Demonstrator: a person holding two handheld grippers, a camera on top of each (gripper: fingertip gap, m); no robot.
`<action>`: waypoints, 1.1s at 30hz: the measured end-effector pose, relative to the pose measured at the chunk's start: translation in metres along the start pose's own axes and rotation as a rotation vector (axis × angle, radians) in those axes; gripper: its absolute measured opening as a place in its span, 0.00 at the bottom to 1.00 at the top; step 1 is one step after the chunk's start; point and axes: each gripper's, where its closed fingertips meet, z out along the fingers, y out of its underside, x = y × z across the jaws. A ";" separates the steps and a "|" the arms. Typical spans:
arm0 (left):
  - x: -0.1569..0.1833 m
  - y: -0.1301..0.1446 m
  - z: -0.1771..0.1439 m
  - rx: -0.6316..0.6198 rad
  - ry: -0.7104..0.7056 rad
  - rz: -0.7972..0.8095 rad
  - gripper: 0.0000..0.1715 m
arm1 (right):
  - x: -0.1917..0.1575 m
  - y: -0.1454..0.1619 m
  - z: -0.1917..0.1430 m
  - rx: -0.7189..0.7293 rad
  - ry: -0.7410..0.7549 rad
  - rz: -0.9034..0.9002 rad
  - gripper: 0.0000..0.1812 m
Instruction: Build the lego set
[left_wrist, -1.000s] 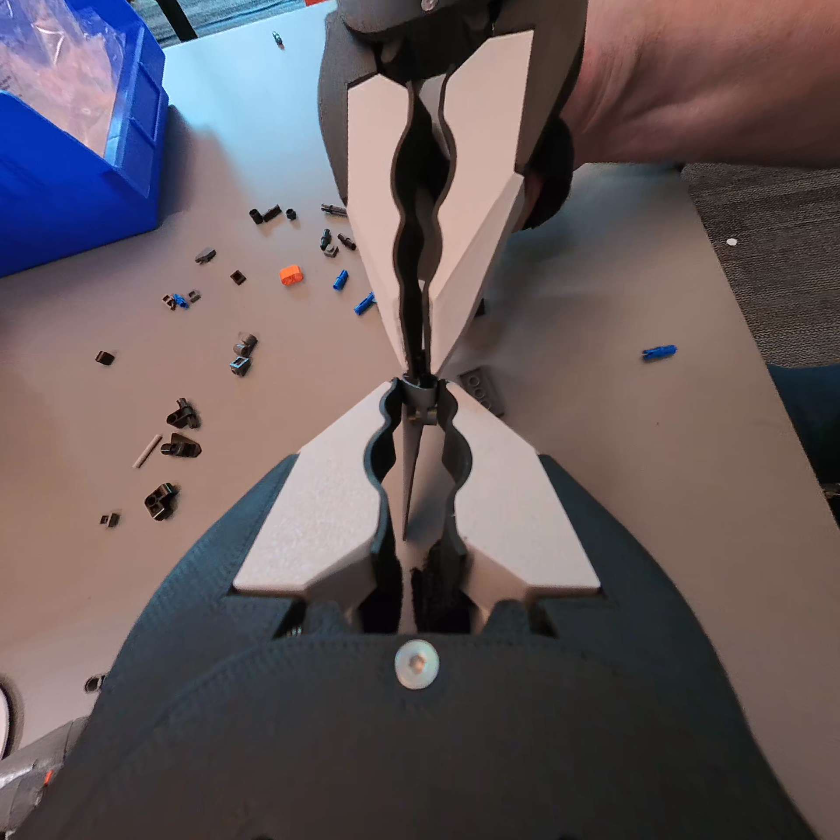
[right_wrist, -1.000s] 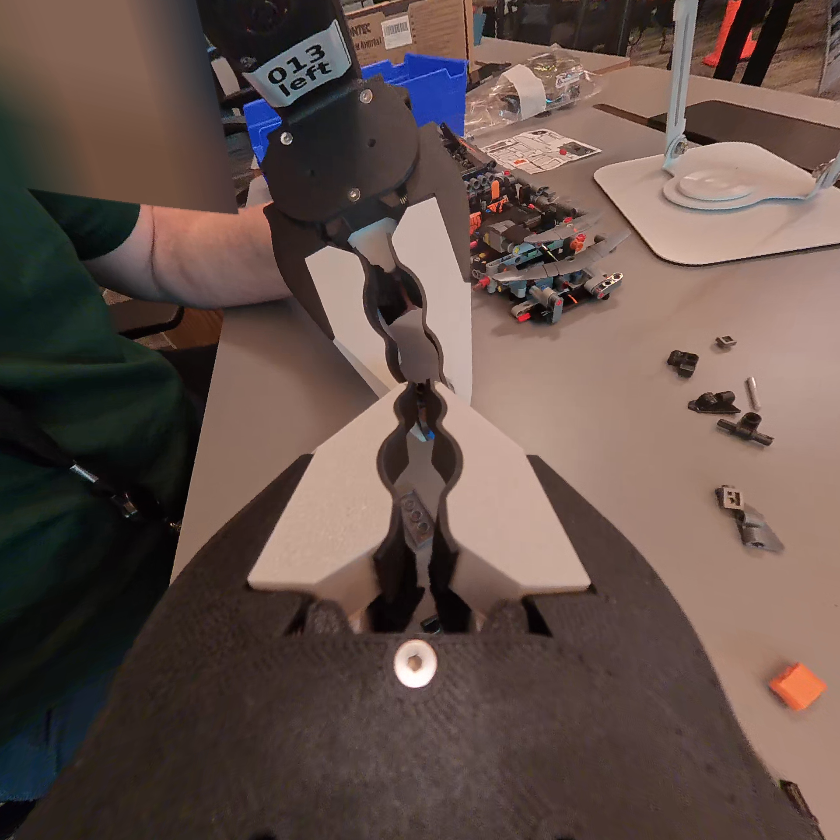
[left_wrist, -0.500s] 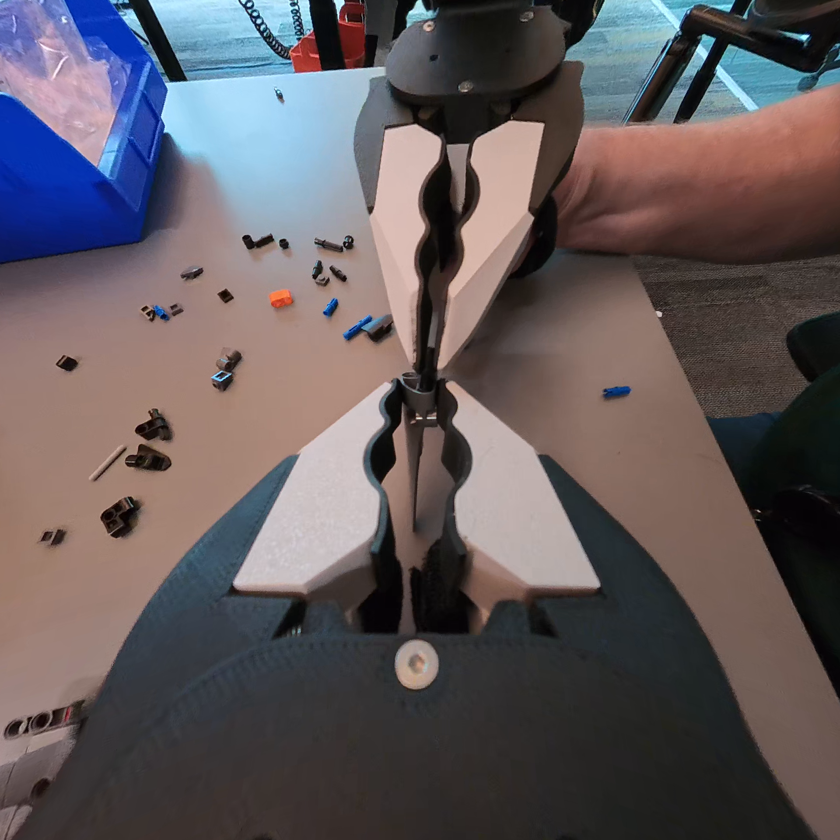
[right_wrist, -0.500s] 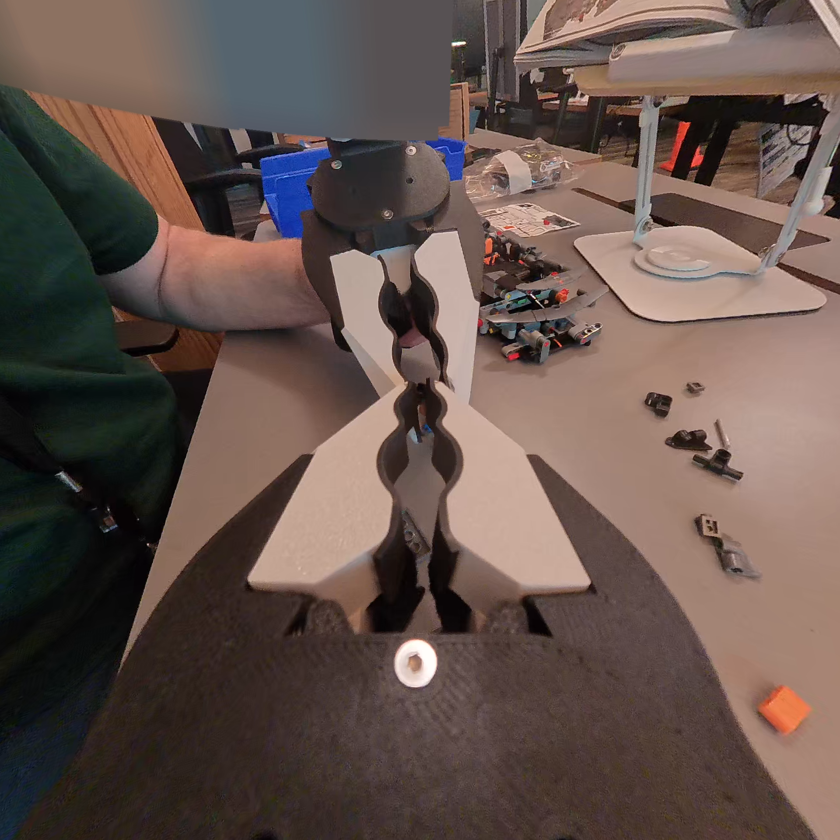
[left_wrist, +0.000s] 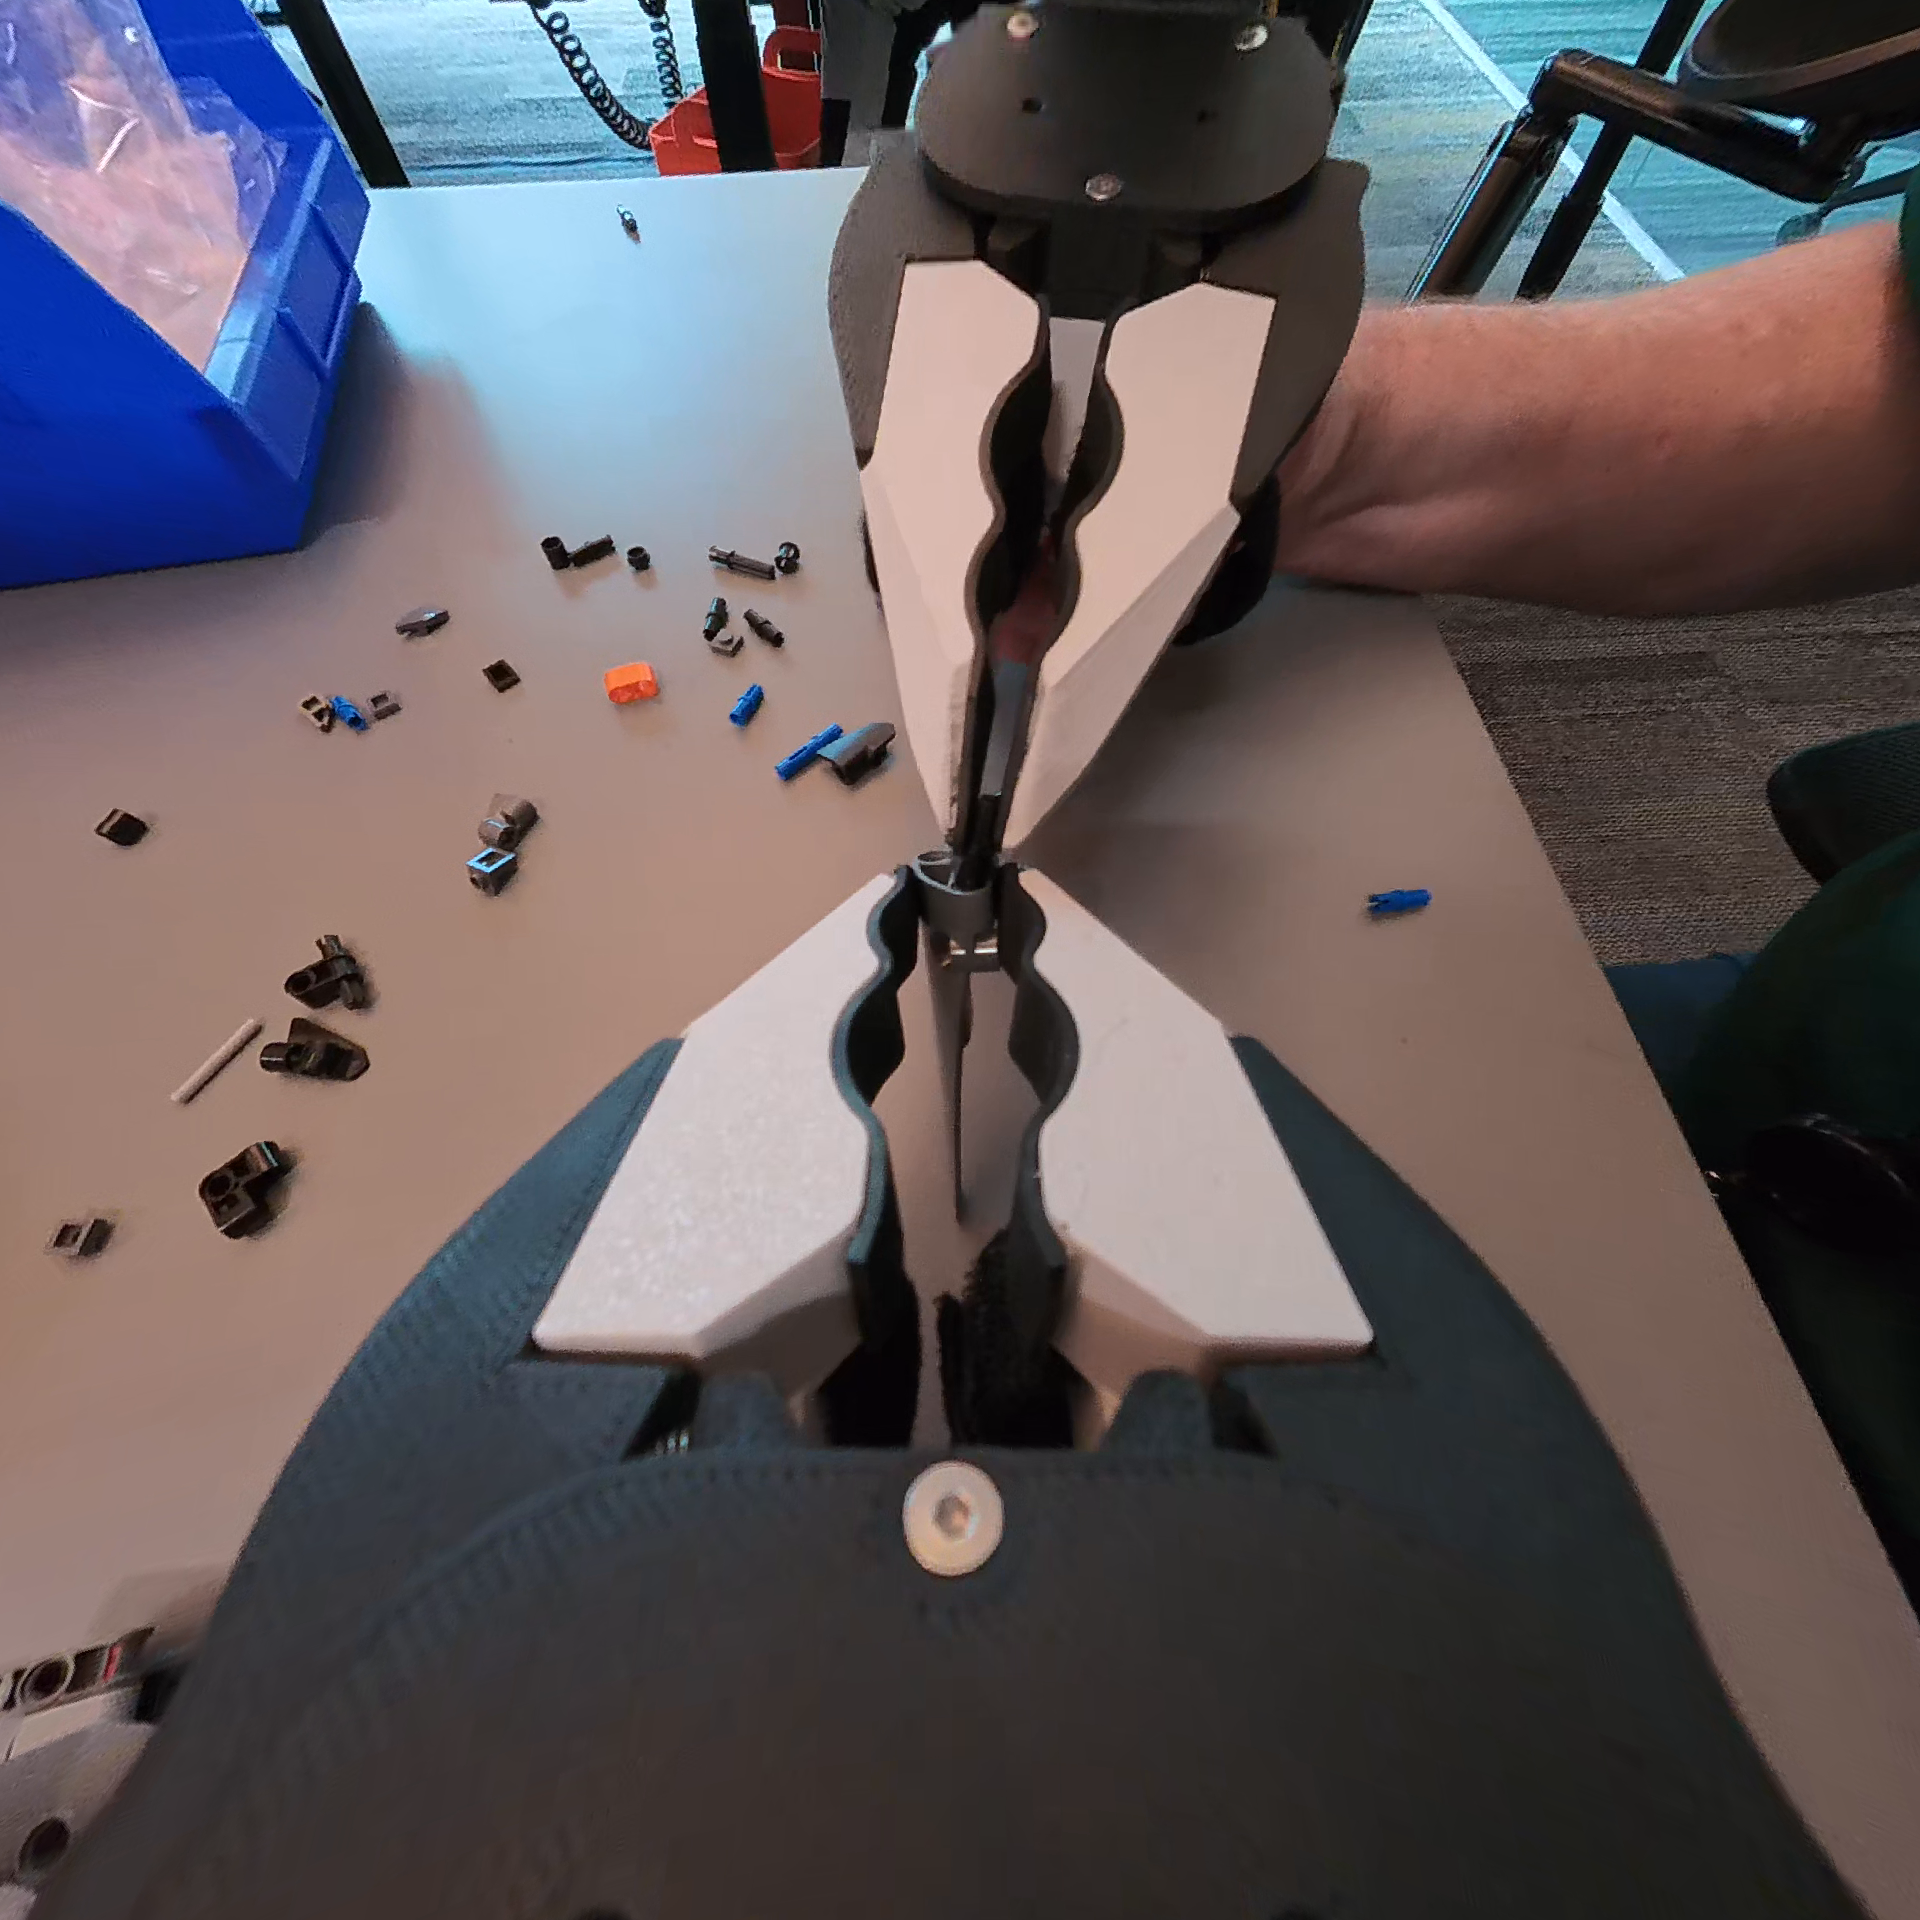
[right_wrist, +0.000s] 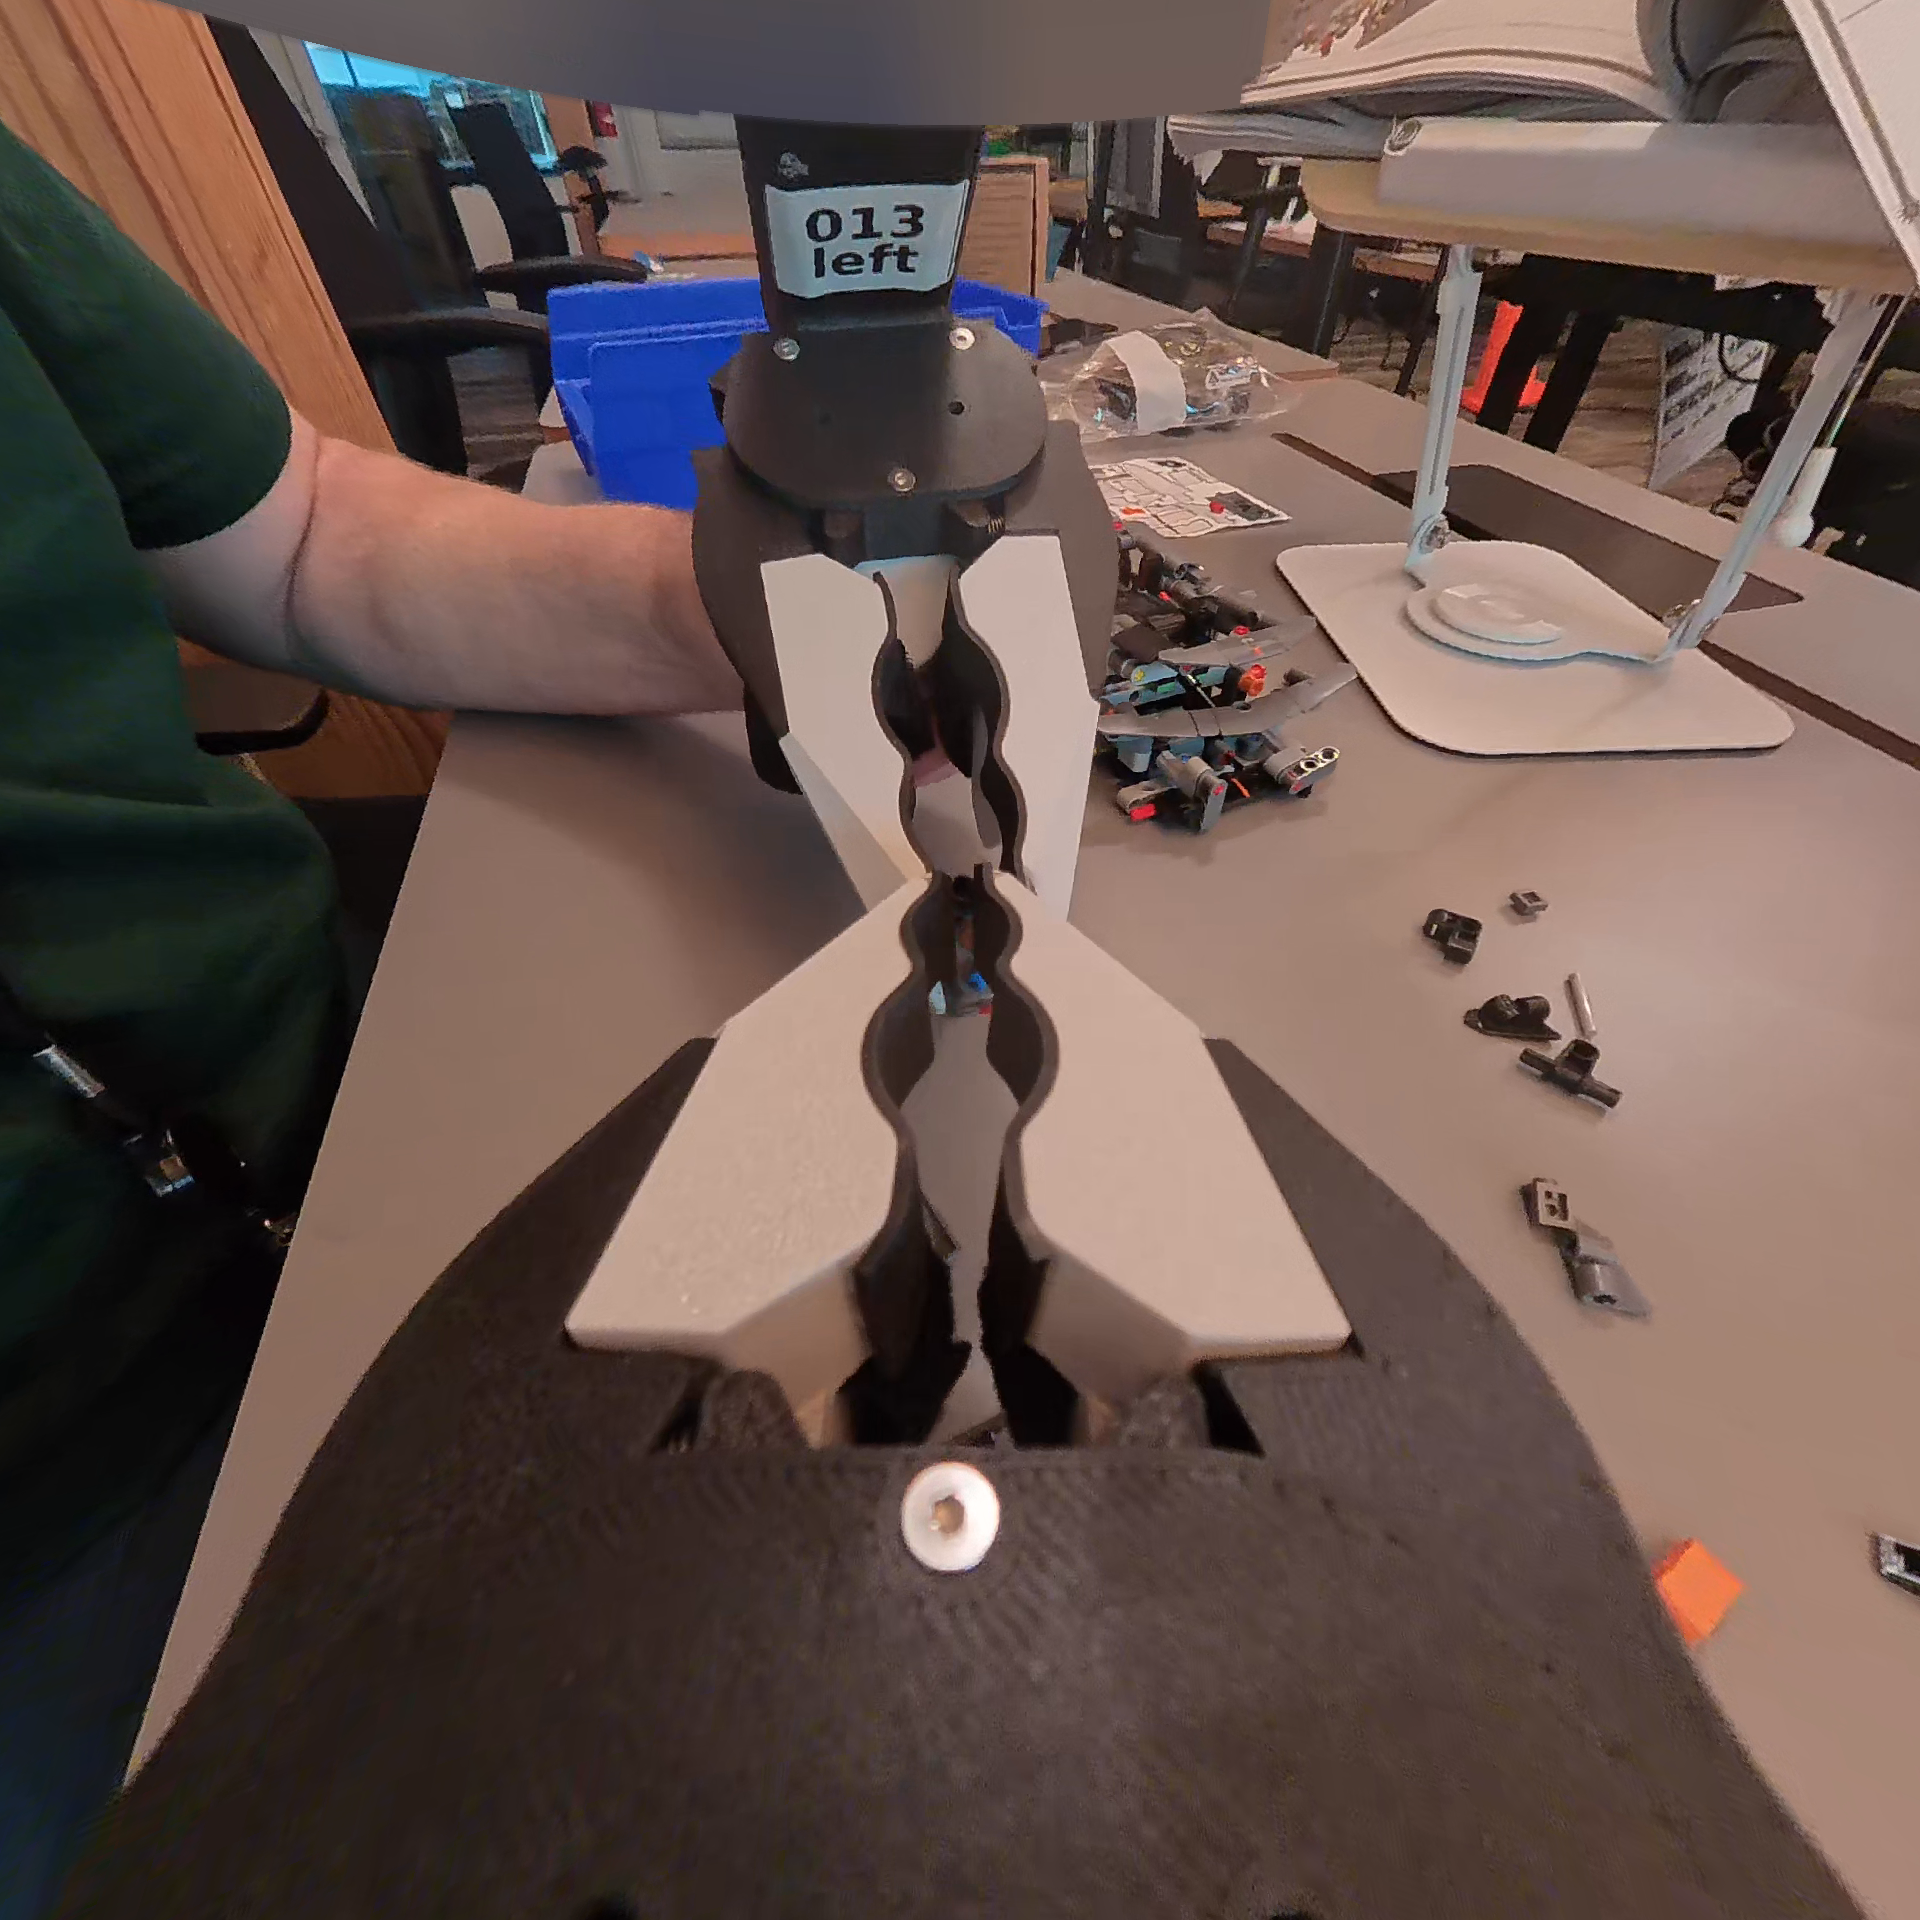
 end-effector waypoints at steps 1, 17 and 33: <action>0.000 0.000 0.000 -0.001 0.003 -0.002 0.08 | 0.000 0.001 0.000 -0.013 0.002 -0.003 0.01; 0.005 0.001 0.004 -0.017 -0.002 0.041 0.08 | -0.005 0.006 -0.004 -0.048 -0.077 0.006 0.01; 0.004 0.005 0.005 -0.047 -0.020 0.079 0.07 | -0.008 0.013 0.000 -0.135 -0.096 -0.035 0.01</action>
